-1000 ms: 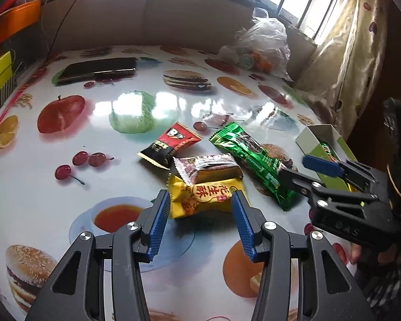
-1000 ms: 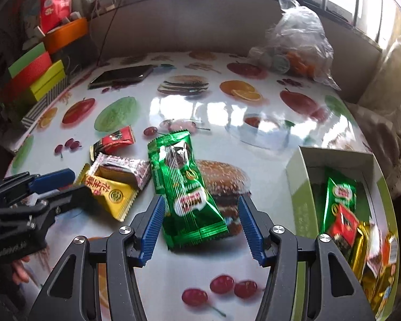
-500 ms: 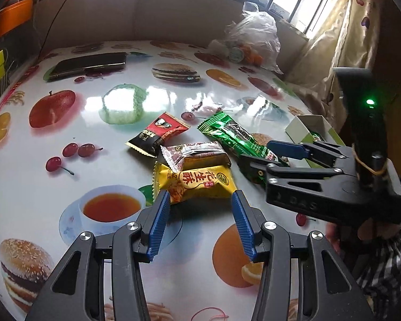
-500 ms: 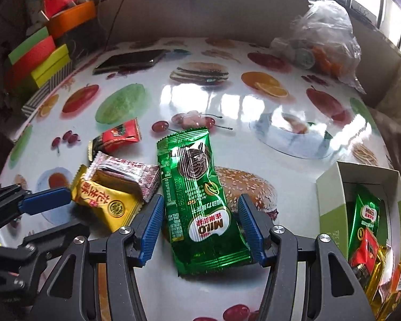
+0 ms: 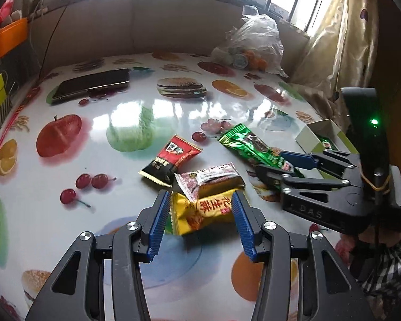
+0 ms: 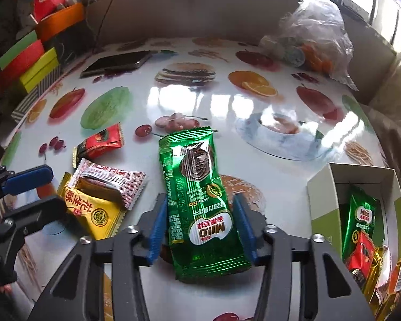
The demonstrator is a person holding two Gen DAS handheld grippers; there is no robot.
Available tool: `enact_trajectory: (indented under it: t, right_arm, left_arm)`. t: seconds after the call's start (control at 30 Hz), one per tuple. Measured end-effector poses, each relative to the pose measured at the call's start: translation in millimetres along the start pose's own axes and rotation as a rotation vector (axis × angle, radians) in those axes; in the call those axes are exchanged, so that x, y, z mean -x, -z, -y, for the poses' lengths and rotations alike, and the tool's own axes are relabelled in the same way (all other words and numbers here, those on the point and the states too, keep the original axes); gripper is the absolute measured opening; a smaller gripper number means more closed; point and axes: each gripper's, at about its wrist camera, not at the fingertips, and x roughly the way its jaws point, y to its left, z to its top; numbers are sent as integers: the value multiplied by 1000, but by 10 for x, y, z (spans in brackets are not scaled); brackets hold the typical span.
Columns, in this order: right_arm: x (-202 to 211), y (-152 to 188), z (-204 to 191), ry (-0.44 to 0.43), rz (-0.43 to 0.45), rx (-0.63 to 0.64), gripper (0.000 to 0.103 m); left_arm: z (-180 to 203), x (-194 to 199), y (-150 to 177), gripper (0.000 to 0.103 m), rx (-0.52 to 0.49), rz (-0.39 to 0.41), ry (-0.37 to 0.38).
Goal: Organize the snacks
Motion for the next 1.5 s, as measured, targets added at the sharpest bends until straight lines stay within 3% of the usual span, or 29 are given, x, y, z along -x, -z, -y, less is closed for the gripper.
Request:
enact_trajectory:
  t: [0.13, 0.73, 1.03, 1.3, 1.5]
  right_arm:
    - [16, 20, 0, 2, 2, 3, 44]
    - [139, 175, -3, -3, 6, -30, 44]
    - [222, 290, 94, -7, 14, -68, 44]
    - [283, 357, 161, 1, 12, -96, 44]
    - [320, 402, 205, -7, 16, -114, 44]
  left_arm:
    - [-43, -84, -16, 49, 22, -23, 1]
    - [390, -82, 282, 49, -72, -90, 78]
    - [408, 68, 104, 49, -114, -21, 36]
    - [575, -134, 43, 49, -191, -71, 54]
    - [635, -283, 67, 49, -203, -93, 16]
